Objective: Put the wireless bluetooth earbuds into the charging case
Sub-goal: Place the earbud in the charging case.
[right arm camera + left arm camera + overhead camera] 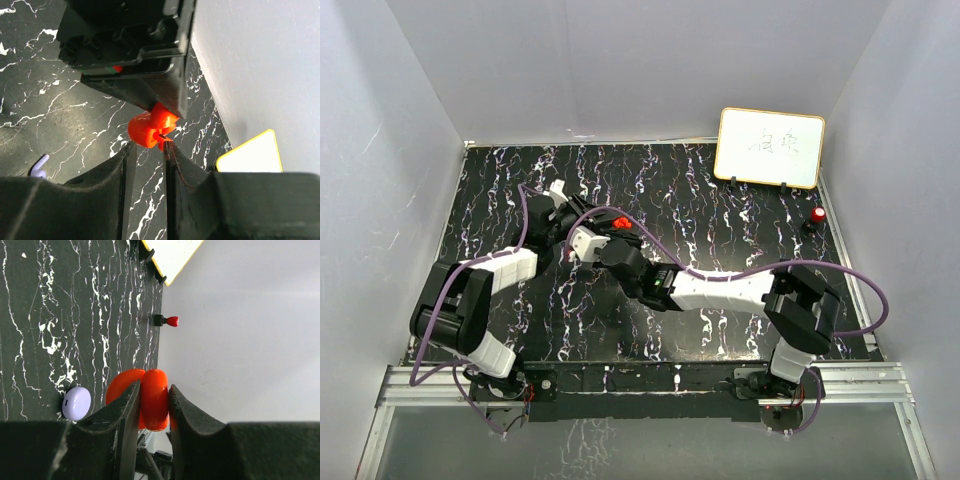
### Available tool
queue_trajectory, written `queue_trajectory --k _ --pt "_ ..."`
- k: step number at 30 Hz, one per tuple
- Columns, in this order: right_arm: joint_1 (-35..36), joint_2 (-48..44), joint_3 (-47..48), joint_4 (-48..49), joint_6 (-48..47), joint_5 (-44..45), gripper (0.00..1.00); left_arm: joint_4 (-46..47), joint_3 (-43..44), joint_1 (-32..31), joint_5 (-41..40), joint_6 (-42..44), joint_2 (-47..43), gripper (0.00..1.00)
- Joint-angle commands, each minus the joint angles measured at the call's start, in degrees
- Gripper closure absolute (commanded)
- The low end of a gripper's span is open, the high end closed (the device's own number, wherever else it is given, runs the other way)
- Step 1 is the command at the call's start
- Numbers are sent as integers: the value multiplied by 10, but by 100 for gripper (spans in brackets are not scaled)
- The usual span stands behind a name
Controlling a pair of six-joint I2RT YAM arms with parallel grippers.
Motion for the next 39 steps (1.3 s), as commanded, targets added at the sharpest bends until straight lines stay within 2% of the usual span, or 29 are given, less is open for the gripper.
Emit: queue_trajectory --k 1,7,14,17,21,25,33,39 --pt "3 -40 19 17 14 -4 73 11 18 -3 5 -4 6 100" --pt "3 -64 17 17 25 -5 69 19 17 -3 3 -6 15 100" --pt "-1 -99 21 16 71 20 53 41 8 -3 4 -11 17 100" --pt "-22 -111 34 -20 137 17 49 57 2 -3 8 -15 14 100" --pt "-88 -141 37 -68 251 -53 44 99 -16 -3 11 -24 6 100" --pt "-160 -187 4 -66 328 -140 40 127 -27 -3 19 -28 3 100" --pt "-248 -218 -44 -49 392 -279 36 235 -57 -3 45 -60 6 100" --pt "-267 -219 -70 -16 433 -298 37 350 -68 -2 64 -117 42 100"
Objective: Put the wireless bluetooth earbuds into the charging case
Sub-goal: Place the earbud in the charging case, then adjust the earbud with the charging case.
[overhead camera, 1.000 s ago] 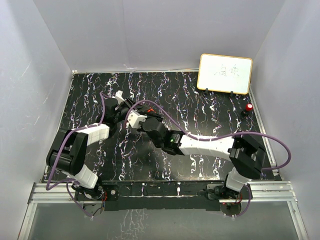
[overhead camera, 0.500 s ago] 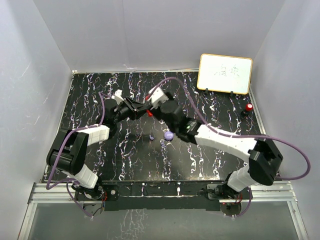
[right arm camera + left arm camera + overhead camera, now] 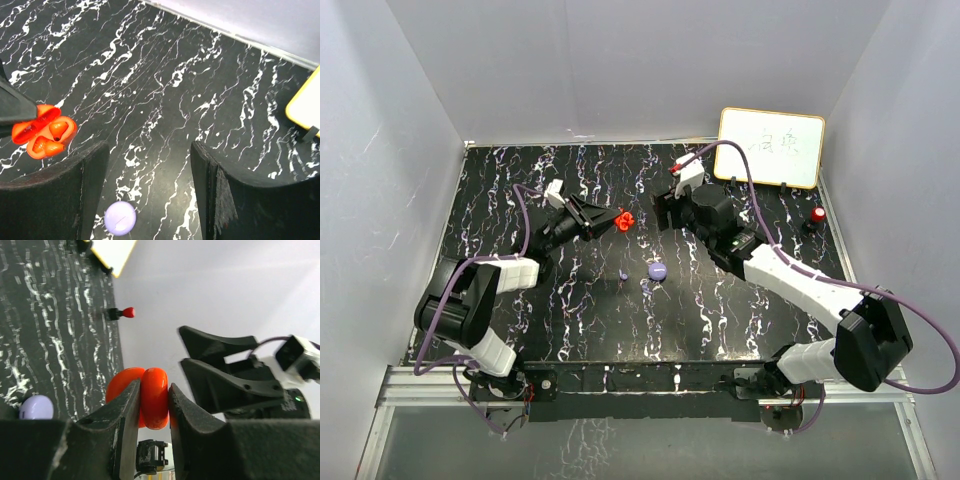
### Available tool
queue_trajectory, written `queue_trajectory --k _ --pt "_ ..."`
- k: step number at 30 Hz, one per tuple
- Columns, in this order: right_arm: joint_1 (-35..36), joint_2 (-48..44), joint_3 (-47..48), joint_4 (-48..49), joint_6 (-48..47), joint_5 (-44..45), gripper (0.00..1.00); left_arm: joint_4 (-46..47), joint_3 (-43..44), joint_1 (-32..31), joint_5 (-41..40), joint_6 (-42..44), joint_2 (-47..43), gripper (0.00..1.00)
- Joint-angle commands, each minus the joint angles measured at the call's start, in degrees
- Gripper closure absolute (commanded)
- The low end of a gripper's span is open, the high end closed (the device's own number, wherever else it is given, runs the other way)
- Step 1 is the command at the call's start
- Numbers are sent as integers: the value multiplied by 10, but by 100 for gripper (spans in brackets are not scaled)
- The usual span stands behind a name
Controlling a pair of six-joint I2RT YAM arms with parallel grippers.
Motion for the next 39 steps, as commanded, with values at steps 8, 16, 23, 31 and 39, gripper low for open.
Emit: queue_trajectory --k 8,16,23,31,39 --pt "-8 -7 -27 72 83 -37 36 204 -9 -2 27 -99 60 100" --pt "-8 -2 -39 75 94 -51 36 181 -7 -2 21 -90 46 100" --pt "-8 11 -46 88 100 -63 36 150 -5 -2 18 -75 28 100" --pt "-8 33 -44 98 110 -83 36 120 -1 -2 17 -60 12 100" --pt "-8 46 -37 103 116 -96 36 105 1 -2 16 -53 3 100"
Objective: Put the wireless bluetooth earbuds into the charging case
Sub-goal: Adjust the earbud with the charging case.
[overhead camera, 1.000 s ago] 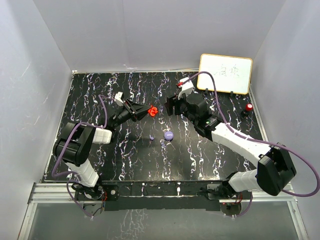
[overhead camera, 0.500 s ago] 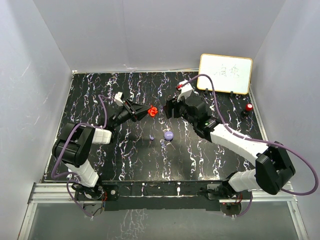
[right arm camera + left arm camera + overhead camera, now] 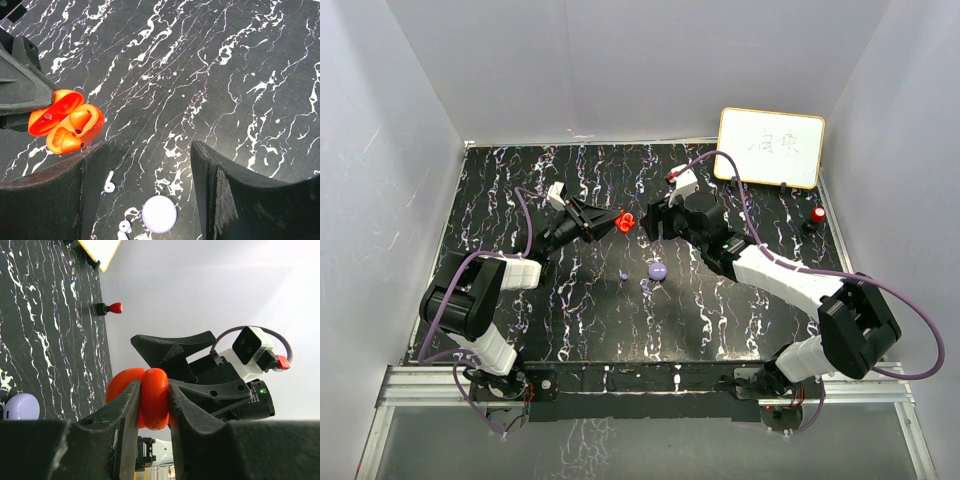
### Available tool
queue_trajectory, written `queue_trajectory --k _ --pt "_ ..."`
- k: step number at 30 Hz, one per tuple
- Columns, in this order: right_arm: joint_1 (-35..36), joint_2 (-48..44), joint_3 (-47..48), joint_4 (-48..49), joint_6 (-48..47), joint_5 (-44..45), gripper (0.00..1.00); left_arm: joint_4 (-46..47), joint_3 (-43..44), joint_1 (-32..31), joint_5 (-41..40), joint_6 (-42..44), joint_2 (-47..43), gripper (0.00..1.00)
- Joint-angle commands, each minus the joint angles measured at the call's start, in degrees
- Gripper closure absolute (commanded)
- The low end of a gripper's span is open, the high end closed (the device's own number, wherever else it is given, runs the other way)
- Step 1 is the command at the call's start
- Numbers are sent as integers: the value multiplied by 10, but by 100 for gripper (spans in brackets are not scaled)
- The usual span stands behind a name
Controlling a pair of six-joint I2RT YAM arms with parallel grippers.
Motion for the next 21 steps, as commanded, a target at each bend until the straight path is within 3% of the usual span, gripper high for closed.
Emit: queue_trajectory --k 1,21 --pt "-1 1 8 47 9 -12 36 6 13 -2 1 11 -32 100" --pt "0 2 5 54 19 -36 37 -4 19 -2 -1 15 -31 100"
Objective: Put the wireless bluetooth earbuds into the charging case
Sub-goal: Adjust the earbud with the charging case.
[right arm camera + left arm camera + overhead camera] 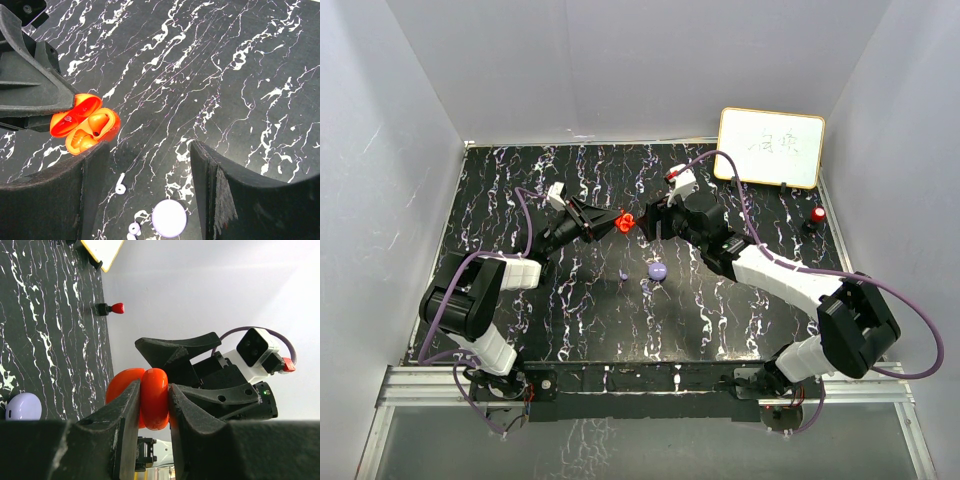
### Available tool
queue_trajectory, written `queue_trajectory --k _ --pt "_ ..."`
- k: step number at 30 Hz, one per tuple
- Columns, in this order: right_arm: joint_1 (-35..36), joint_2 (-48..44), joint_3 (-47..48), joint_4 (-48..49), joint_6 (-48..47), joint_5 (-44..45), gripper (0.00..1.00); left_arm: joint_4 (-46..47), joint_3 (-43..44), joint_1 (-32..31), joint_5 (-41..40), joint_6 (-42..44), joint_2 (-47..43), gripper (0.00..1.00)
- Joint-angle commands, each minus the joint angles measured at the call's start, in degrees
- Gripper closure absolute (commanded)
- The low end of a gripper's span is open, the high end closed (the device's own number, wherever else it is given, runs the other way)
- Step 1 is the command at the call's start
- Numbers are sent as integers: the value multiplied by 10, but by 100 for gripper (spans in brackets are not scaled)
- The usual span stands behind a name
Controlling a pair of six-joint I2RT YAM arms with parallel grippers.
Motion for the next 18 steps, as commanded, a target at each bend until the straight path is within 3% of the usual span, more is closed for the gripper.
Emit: queue_trajectory --k 1,18 --pt "0 -1 5 37 7 -9 37 6 20 -2 0 10 -29 100" --pt "8 -1 2 41 9 -23 37 1 21 -2 -3 14 -26 100"
